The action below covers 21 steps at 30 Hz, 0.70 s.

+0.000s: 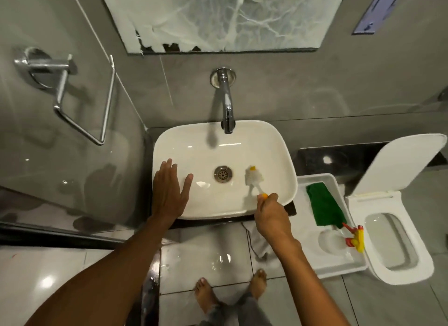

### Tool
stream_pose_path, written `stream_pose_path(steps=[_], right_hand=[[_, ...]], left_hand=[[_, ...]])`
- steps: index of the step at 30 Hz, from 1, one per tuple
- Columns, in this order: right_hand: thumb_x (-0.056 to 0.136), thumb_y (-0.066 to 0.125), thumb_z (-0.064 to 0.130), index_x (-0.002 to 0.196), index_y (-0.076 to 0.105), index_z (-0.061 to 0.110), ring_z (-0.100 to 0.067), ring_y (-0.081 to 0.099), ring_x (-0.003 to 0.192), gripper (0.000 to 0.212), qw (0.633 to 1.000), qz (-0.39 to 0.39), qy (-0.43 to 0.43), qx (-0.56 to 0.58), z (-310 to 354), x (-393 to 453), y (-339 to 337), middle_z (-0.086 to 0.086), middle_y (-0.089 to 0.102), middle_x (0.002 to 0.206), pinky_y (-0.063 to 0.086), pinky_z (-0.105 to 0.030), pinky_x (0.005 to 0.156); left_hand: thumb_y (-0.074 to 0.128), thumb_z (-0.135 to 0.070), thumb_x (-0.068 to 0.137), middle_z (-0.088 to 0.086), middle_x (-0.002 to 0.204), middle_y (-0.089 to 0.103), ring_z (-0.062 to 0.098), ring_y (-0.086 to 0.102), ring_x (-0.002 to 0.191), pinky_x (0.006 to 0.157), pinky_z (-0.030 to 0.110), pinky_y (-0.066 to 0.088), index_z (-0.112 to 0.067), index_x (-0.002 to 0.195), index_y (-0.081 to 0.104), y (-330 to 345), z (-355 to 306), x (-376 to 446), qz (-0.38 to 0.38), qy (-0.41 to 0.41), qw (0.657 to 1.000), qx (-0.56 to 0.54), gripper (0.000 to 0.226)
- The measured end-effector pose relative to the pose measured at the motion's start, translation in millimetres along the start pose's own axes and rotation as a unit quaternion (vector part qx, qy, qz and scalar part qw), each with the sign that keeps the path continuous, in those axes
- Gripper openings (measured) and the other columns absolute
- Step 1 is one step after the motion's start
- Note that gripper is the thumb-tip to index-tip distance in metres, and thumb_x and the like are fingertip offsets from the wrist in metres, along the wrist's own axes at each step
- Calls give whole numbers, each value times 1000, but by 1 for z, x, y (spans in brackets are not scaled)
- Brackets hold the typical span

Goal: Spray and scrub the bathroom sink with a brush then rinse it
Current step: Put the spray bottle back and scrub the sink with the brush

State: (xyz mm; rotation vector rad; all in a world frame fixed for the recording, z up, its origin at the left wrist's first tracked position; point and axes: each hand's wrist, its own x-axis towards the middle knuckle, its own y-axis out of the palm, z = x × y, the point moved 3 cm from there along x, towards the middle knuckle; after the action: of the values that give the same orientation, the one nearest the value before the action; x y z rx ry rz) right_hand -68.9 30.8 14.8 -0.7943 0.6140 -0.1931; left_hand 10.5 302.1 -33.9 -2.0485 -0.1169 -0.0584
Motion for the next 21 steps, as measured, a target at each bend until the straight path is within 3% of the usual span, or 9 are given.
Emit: stream_pose_path(steps=[3,7,8,11,12,15,19,21], right_hand=[[111,37,18,136,52,3,-41,66,121,33,992,28,14,-125,11,6,3,-24,63,135,49,-40,88],[111,38,11,142,56,3,-42,61,130,37,959,168,-48,-222,47,-11,30,-25,59,143,52,-42,101],[111,37,13,140,56,3,-43,62,130,36,951,207,-67,-219,60,-22,41,-26,59,142,53,-42,98],[113,34,22,132,59,4,-45,63,124,36,943,281,-79,-157,90,-44,74,-26,60,138,58,-36,69],[114,33,23,138,57,3,-45,62,127,40,945,277,-74,-158,95,-41,79,-27,58,141,58,-37,73],[113,32,11,155,42,1,-45,56,137,44,956,202,-37,-208,84,-9,57,-30,49,151,49,-44,107],[112,29,10,154,44,5,-41,56,134,45,964,82,31,-250,37,31,-1,-27,49,149,48,-42,103],[110,30,9,149,48,3,-41,58,131,43,964,78,20,-255,32,31,3,-27,52,145,48,-41,97]], left_hand=[[41,-49,108,18,169,41,37,34,160,130,53,28,-2,153,48,2,5,0,1,-9,1000,-9,65],[43,-43,110,16,166,47,34,40,158,129,50,34,-4,149,53,2,9,-1,-31,-22,998,-48,56],[44,-41,110,15,164,49,34,41,156,128,48,36,-4,147,54,1,9,-1,-40,-25,997,-55,53],[48,-32,112,17,161,53,35,47,152,125,46,41,-1,144,57,0,10,-1,-57,-33,995,-70,45],[49,-29,112,17,160,54,36,49,151,123,46,42,-1,143,57,-1,9,0,-63,-32,995,-68,43],[46,-23,112,18,158,55,36,50,150,123,47,43,1,141,58,0,9,0,-66,-33,995,-73,39],[43,-22,114,14,161,53,34,48,152,125,45,41,-2,142,57,2,11,2,-69,-50,993,-82,38],[43,-19,113,14,162,52,34,46,153,128,47,36,-2,141,57,2,12,2,-82,-44,993,-66,35]])
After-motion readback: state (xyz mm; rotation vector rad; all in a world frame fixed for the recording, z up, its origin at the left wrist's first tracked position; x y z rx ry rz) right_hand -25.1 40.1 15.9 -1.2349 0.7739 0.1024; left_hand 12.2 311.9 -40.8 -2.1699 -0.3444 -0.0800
